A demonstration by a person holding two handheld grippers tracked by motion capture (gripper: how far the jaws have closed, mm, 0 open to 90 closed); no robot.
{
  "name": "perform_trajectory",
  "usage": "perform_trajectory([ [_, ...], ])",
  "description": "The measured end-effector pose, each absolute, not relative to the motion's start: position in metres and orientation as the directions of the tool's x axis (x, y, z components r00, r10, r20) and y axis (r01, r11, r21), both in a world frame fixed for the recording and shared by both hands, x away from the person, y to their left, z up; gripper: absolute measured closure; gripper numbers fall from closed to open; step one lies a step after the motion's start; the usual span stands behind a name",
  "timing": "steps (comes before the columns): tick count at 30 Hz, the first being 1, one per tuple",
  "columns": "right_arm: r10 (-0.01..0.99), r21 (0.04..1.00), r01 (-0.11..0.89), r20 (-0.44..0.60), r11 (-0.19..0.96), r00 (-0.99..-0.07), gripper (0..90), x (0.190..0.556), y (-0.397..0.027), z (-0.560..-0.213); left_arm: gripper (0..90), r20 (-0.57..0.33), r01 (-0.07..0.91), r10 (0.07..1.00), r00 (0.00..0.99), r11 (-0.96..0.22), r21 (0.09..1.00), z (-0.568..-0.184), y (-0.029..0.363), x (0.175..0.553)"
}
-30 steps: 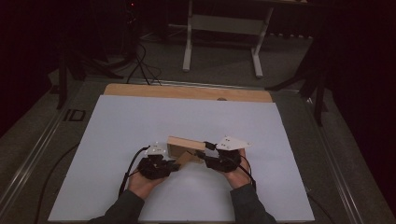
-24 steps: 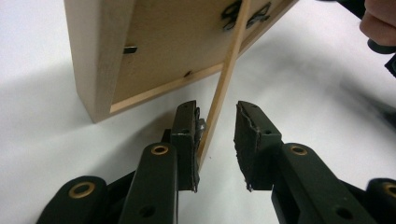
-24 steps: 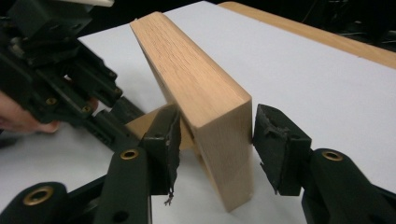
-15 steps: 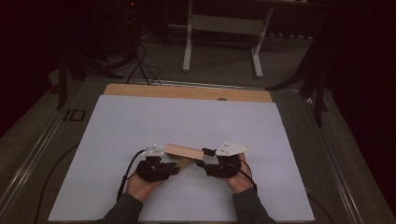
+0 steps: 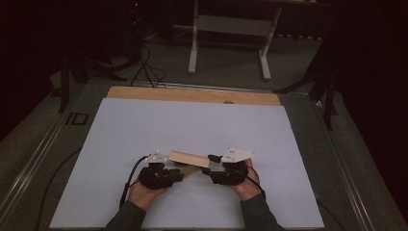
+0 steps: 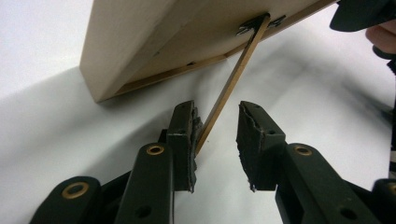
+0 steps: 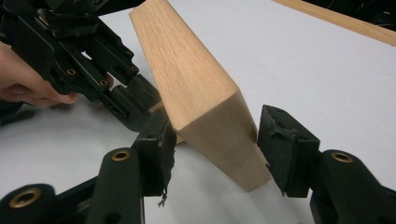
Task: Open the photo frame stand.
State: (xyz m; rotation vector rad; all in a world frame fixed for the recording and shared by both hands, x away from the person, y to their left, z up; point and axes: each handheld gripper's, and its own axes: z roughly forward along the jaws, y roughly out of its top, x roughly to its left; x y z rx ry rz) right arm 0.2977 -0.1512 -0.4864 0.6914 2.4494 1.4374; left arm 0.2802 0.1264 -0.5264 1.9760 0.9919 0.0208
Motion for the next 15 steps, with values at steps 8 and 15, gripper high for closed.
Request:
perform_trajectory([
  [8, 0.505, 0.864, 0.283, 0.039, 0.416, -0.862, 43.9, 0.2974, -0.152, -0.4848, 65.4, -0.336, 0.626, 0.656, 0.676, -0.271, 0.731, -0.5239, 0.1291, 0.2788],
  [15, 0.515, 0.863, 0.284, 0.033, 0.418, -0.857, 42.0, 0.2973, -0.1529, -0.4822, 63.9, -0.327, 0.621, 0.665, 0.671, -0.263, 0.738, -0.5213, 0.1327, 0.2782],
])
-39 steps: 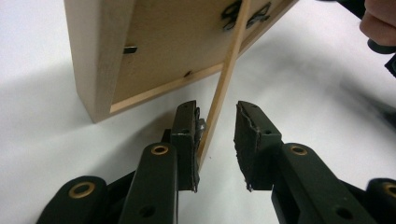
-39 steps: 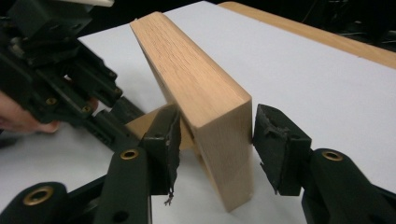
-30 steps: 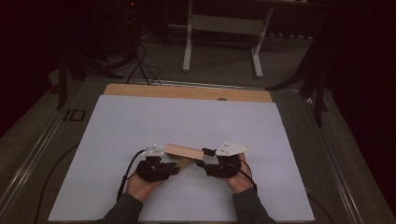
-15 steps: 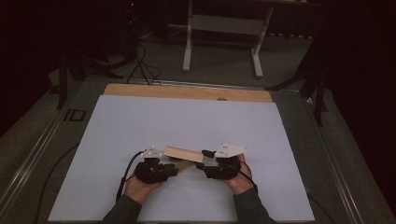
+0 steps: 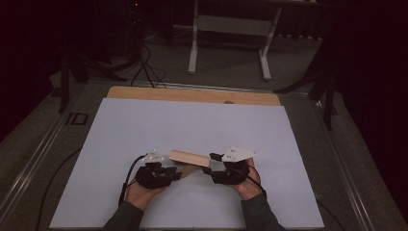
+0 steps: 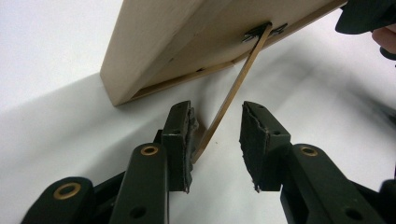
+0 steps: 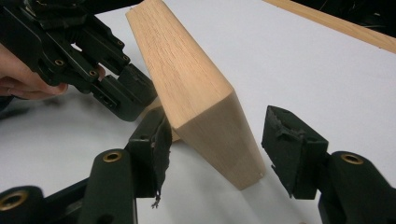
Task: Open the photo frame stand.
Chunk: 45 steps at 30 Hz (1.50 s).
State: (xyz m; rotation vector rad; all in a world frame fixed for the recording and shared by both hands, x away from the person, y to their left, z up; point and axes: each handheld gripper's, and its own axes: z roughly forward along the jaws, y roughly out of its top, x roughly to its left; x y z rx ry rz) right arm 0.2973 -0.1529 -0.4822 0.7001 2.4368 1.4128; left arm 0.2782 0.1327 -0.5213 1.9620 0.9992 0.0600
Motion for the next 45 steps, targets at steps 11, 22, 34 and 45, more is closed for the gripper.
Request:
perform_trajectory([
  [11, 0.518, 0.859, 0.283, 0.024, 0.426, -0.855, 40.2, 0.298, -0.154, -0.481, 62.5, -0.289, 0.59, 0.667, 0.686, -0.278, 0.758, -0.516, 0.133, 0.274],
  [22, 0.525, 0.852, 0.282, 0.009, 0.441, -0.851, 35.0, 0.298, -0.153, -0.48, 62.2, -0.27, 0.57, 0.671, 0.691, -0.276, 0.774, -0.512, 0.134, 0.271],
  [34, 0.53, 0.85, 0.287, 0.011, 0.441, -0.848, 28.1, 0.298, -0.156, -0.477, 62.1, -0.269, 0.566, 0.667, 0.695, -0.276, 0.777, -0.511, 0.134, 0.271],
  [45, 0.512, 0.868, 0.27, 0.023, 0.416, -0.859, 26.9, 0.296, -0.16, -0.471, 62.2, -0.268, 0.56, 0.666, 0.696, -0.271, 0.783, -0.509, 0.135, 0.27],
])
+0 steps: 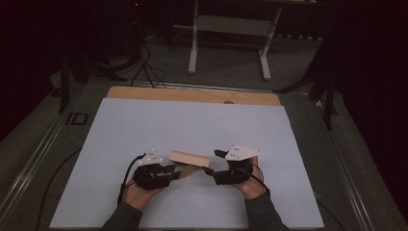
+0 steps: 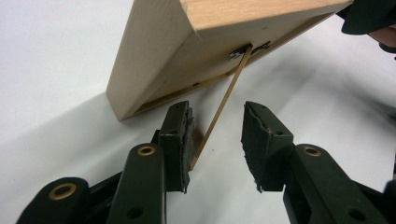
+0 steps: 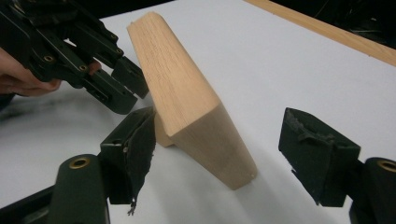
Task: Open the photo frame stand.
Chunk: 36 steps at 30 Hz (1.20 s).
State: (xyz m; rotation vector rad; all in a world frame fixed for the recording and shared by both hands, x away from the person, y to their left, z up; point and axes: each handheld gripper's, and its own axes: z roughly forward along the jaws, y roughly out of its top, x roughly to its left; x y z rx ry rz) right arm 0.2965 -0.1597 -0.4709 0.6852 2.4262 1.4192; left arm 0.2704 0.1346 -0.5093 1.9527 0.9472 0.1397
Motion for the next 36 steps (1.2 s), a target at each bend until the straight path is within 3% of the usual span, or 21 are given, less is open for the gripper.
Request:
perform_trajectory([
  [13, 0.516, 0.888, 0.267, 0.04, 0.374, -0.856, 29.1, 0.296, -0.166, -0.463, 63.0, -0.232, 0.533, 0.671, 0.704, -0.284, 0.797, -0.507, 0.134, 0.269],
  [25, 0.545, 0.903, 0.269, 0.046, 0.337, -0.837, 15.7, 0.295, -0.169, -0.456, 63.4, -0.226, 0.528, 0.672, 0.705, -0.285, 0.8, -0.506, 0.135, 0.269],
  [36, 0.618, 0.904, 0.296, 0.046, 0.307, -0.785, 29.5, 0.298, -0.176, -0.456, 63.3, -0.226, 0.527, 0.672, 0.705, -0.284, 0.801, -0.505, 0.135, 0.269],
])
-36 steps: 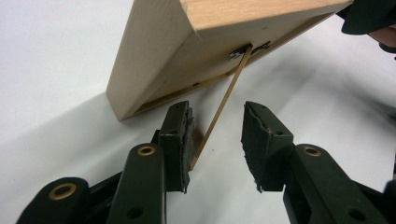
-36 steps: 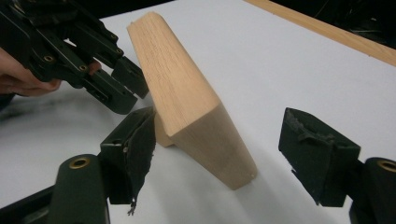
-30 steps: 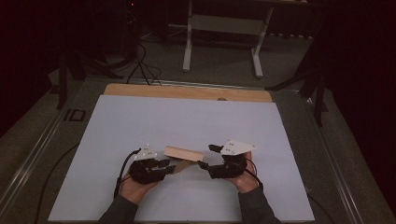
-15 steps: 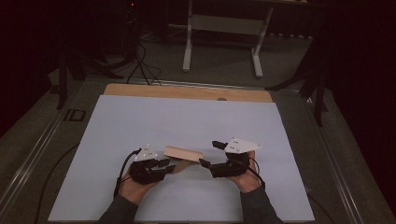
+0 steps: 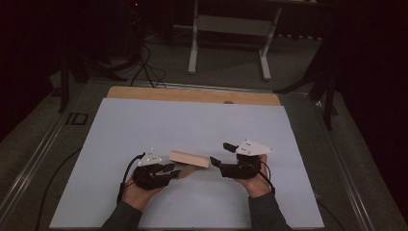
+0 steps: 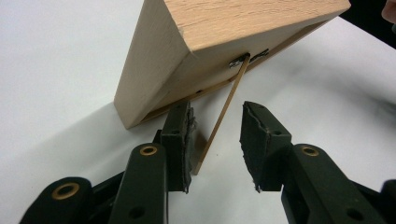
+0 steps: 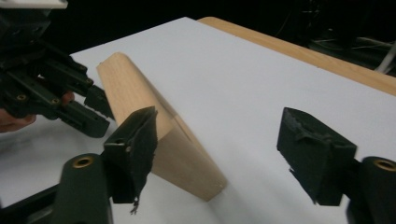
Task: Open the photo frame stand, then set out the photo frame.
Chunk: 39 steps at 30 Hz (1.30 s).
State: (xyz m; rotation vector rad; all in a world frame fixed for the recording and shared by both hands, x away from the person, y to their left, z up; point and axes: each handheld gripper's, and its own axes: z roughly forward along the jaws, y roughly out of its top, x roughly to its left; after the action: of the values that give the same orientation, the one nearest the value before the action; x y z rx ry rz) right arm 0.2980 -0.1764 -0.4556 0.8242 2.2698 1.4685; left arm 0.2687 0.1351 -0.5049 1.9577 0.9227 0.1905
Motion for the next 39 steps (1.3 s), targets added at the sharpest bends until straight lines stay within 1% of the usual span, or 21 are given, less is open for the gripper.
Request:
perform_trajectory([
  [5, 0.642, 0.912, 0.292, 0.043, 0.288, -0.766, 40.2, 0.299, -0.18, -0.456, 62.4, -0.225, 0.528, 0.674, 0.703, -0.285, 0.8, -0.505, 0.135, 0.269],
  [13, 0.667, 0.913, 0.293, 0.031, 0.284, -0.744, 56.8, 0.301, -0.18, -0.463, 67.4, -0.201, 0.513, 0.663, 0.721, -0.315, 0.799, -0.504, 0.132, 0.268],
  [14, 0.667, 0.913, 0.293, 0.031, 0.284, -0.744, 56.8, 0.301, -0.18, -0.463, 67.4, -0.201, 0.513, 0.663, 0.721, -0.315, 0.799, -0.504, 0.132, 0.268],
  [15, 0.675, 0.91, 0.3, 0.032, 0.285, -0.737, 61.2, 0.3, -0.179, -0.464, 67.5, -0.193, 0.508, 0.666, 0.72, -0.318, 0.8, -0.504, 0.132, 0.267],
  [19, 0.68, 0.908, 0.297, 0.02, 0.294, -0.733, 70.1, 0.3, -0.177, -0.467, 68.8, -0.178, 0.499, 0.671, 0.72, -0.322, 0.805, -0.503, 0.13, 0.267],
  [24, 0.68, 0.904, 0.312, 0.034, 0.291, -0.732, 80.3, 0.302, -0.173, -0.471, 75.4, -0.15, 0.477, 0.667, 0.73, -0.34, 0.81, -0.502, 0.127, 0.265],
  [26, 0.675, 0.903, 0.319, 0.045, 0.288, -0.736, 81.5, 0.303, -0.172, -0.472, 77.7, -0.145, 0.474, 0.665, 0.733, -0.345, 0.81, -0.502, 0.127, 0.265],
  [27, 0.673, 0.9, 0.328, 0.054, 0.287, -0.738, 83.0, 0.303, -0.171, -0.474, 77.7, -0.138, 0.472, 0.666, 0.733, -0.351, 0.809, -0.502, 0.126, 0.265],
  [30, 0.664, 0.894, 0.341, 0.069, 0.29, -0.745, 88.2, 0.305, -0.167, -0.478, 81.7, -0.121, 0.463, 0.673, 0.73, -0.356, 0.812, -0.501, 0.125, 0.265],
  [33, 0.653, 0.891, 0.354, 0.091, 0.283, -0.752, 89.1, 0.307, -0.165, -0.481, 88.8, -0.126, 0.467, 0.677, 0.726, -0.35, 0.812, -0.501, 0.126, 0.267],
  [39, 0.639, 0.889, 0.372, 0.125, 0.267, -0.759, 89.5, 0.309, -0.162, -0.483, 89.6, -0.119, 0.47, 0.692, 0.712, -0.344, 0.813, -0.499, 0.127, 0.27],
])
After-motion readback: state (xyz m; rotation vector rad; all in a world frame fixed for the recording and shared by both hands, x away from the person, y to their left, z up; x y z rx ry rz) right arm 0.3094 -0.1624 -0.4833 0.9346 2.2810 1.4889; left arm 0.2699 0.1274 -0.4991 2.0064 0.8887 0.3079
